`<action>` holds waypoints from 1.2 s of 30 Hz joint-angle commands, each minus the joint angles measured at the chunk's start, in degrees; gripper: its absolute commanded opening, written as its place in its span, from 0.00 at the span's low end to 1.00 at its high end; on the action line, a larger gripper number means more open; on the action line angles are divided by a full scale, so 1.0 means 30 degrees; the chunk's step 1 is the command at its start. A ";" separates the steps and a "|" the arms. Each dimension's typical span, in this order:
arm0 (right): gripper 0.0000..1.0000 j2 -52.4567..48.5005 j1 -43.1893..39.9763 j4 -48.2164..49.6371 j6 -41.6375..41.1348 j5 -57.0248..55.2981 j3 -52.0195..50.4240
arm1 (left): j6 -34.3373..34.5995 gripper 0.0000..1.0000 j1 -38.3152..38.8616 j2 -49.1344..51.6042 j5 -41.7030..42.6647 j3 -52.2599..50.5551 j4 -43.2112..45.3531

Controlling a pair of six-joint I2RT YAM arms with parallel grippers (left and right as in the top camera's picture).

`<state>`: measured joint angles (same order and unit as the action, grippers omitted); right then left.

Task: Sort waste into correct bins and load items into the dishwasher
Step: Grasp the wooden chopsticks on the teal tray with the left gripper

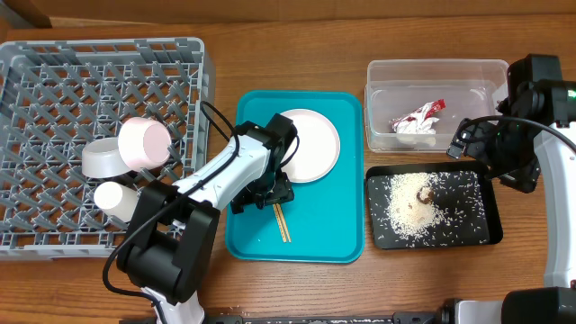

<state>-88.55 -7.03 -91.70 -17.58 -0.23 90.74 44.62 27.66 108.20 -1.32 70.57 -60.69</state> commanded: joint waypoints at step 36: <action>1.00 0.0226 -0.0022 -0.0138 -0.0007 0.0036 0.0401 | 0.0036 0.08 -0.0087 -0.0860 -0.0539 -0.2521 0.1559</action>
<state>-88.55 -7.03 -92.18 -17.56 -0.21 90.74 44.82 27.66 106.48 -2.63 64.12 -56.53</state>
